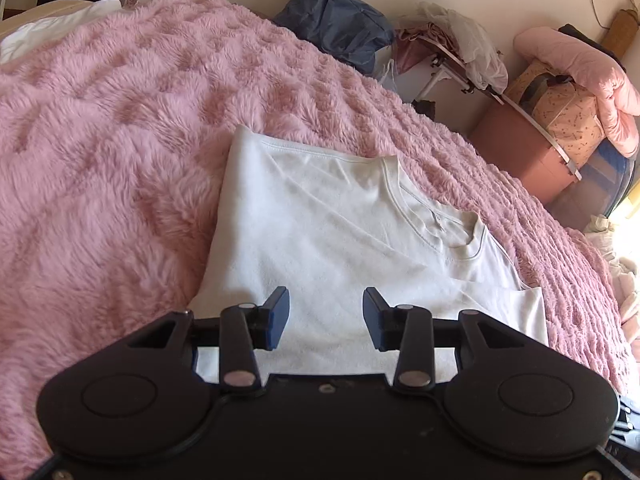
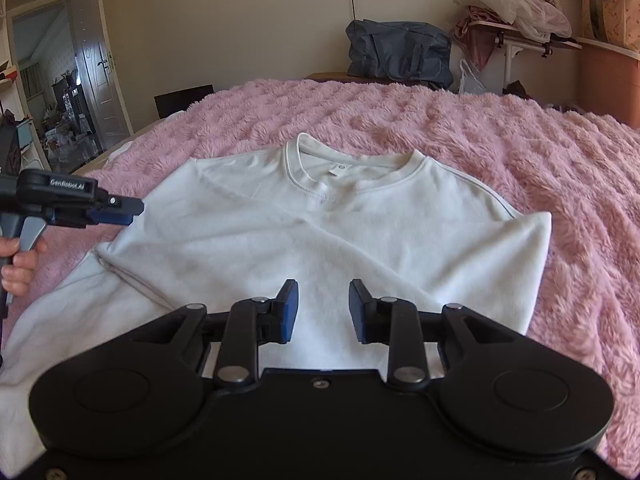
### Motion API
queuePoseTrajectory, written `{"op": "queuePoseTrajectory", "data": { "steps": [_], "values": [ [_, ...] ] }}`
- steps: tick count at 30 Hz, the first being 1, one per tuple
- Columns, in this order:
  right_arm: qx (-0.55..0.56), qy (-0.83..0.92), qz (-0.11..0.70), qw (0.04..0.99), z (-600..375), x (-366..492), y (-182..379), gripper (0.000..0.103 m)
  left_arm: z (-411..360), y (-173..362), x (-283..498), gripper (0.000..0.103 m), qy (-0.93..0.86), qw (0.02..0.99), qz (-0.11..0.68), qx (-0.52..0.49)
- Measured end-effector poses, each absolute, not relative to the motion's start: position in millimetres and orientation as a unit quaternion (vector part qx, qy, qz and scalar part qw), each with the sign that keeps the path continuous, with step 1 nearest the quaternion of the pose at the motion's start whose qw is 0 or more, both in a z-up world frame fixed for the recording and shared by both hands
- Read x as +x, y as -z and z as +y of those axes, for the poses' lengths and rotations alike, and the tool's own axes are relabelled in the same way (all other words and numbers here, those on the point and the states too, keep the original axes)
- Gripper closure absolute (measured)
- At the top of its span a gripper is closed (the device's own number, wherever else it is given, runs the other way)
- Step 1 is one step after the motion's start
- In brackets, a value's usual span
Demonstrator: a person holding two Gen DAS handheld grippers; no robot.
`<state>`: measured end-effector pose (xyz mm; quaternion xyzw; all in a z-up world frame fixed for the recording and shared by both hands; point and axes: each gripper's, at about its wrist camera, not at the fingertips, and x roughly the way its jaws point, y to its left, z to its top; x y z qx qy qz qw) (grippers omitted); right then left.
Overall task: Fold small clothes
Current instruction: 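Move both open grippers down to the ribbed hem of the sweatshirt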
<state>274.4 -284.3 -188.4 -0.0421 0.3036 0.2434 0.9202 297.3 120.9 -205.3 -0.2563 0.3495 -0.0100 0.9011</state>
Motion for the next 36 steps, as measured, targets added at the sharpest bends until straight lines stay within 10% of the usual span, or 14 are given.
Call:
{"op": "queuePoseTrajectory", "data": {
  "steps": [13,25,36],
  "values": [
    [-0.032,-0.172,0.355,0.918,-321,236,218,0.063,126,188,280,0.060,-0.019,0.885,0.401,-0.236],
    [0.094,-0.145,0.368,0.914,-356,134,143,0.049,103,111,120,0.050,0.009,0.887,0.454,-0.089],
    [0.034,-0.122,0.439,0.890,-341,43,161,0.045,97,151,-10,0.048,-0.025,0.850,0.515,-0.111]
  ]
}}
